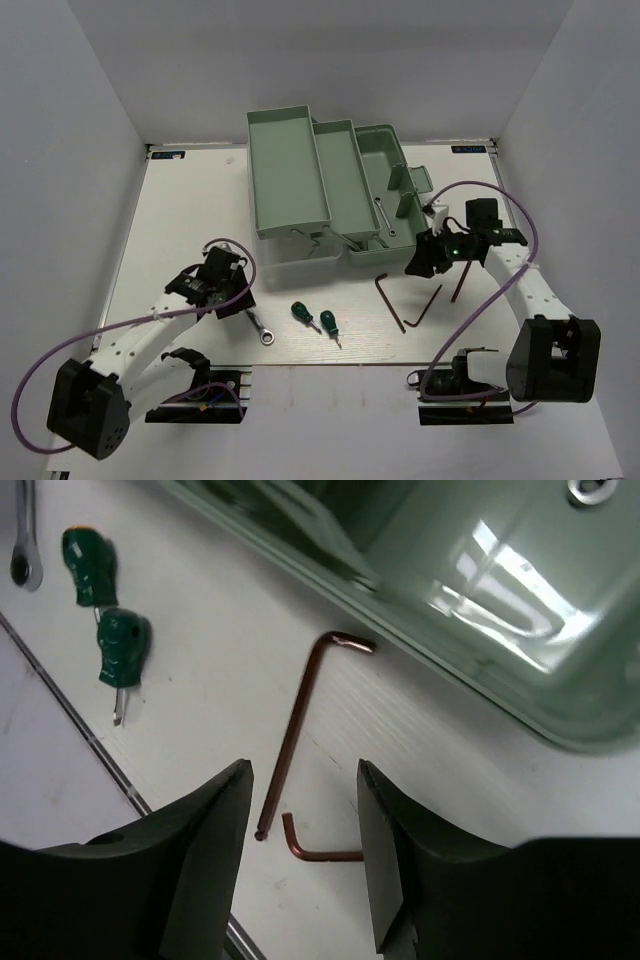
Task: Sort the tools into containers
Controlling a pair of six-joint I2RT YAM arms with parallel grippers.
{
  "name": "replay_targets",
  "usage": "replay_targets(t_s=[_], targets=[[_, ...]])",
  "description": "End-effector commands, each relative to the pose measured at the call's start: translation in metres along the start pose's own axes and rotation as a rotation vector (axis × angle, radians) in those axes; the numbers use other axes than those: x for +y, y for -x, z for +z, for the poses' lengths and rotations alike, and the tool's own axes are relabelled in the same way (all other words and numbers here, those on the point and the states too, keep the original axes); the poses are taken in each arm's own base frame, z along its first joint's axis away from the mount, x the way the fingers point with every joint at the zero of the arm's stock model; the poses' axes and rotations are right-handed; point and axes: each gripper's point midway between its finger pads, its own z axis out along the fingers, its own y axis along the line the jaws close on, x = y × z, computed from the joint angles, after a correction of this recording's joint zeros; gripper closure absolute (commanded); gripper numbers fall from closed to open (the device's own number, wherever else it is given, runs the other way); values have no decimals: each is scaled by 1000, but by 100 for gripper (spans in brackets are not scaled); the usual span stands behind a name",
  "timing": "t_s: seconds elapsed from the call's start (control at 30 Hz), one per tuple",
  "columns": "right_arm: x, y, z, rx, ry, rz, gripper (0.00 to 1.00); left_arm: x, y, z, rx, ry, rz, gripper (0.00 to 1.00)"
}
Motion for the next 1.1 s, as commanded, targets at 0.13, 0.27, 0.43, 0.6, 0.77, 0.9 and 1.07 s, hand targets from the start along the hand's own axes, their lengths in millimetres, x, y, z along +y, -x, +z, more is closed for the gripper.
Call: replay_targets(t_s=[0.13, 0.27, 0.43, 0.6, 0.77, 0.9, 1.07], targets=[[49, 0, 25, 38, 115, -246, 49, 7, -1, 10, 14, 139, -27, 42], [72, -3, 45, 104, 131, -366, 49, 6, 2, 8, 1, 177, -12, 41], [92, 0, 62, 145, 166, -391, 49, 11, 0, 14, -4, 244, -15, 41], [98, -4, 68, 150, 159, -419, 49, 12, -4, 22, -12, 302, -20, 41], [100, -9, 67, 151, 156, -423, 49, 8, -3, 26, -39, 298, -36, 41], [102, -9, 67, 153, 163, -421, 49, -3, -1, 30, -57, 264, -50, 41], [101, -9, 66, 151, 156, -414, 49, -8, -9, 40, -51, 249, -68, 41]])
